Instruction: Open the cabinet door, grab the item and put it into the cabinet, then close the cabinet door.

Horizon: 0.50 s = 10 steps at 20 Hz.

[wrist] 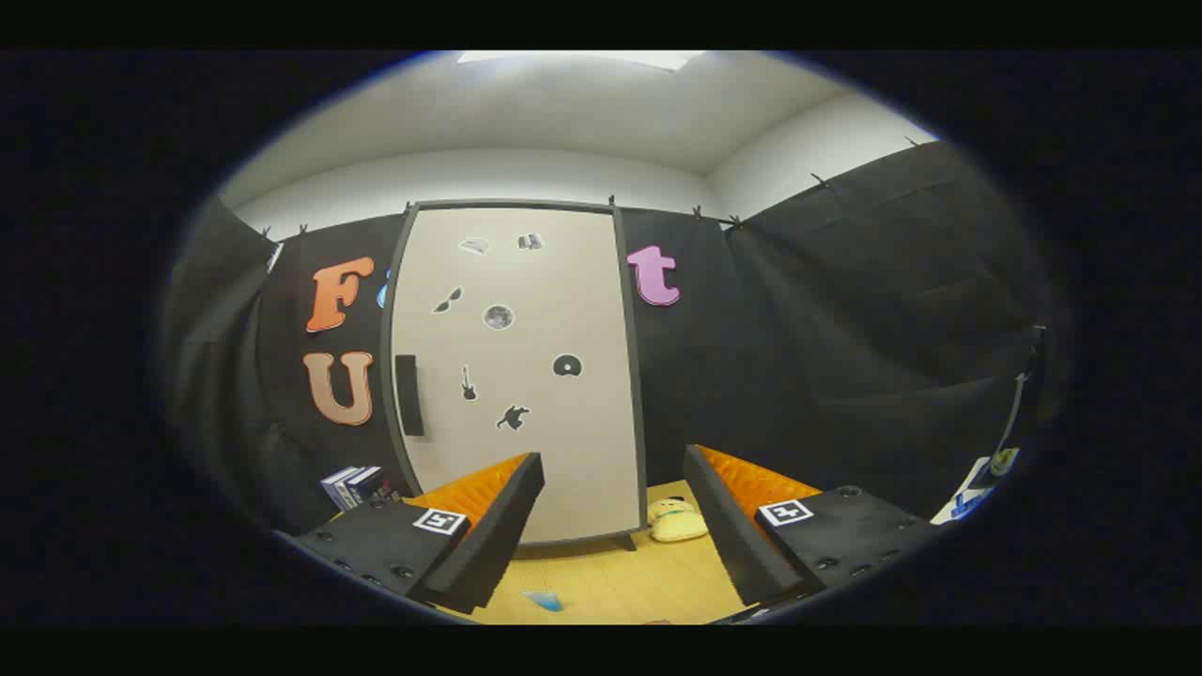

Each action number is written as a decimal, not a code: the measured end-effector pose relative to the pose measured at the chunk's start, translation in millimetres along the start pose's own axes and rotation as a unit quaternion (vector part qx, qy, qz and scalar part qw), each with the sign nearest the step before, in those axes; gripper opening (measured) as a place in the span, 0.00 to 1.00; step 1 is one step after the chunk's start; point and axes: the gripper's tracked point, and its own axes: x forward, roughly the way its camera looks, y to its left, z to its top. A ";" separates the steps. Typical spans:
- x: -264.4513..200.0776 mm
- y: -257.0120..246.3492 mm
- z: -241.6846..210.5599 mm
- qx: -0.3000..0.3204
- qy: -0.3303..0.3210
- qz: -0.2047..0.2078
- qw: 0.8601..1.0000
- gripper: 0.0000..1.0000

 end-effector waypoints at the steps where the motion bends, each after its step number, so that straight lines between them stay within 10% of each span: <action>1: 0.0 0.7 0.2 -0.002 0.000 0.000 1.000 0.98; 10: -0.4 5.6 0.9 -0.012 0.005 0.008 1.000 0.97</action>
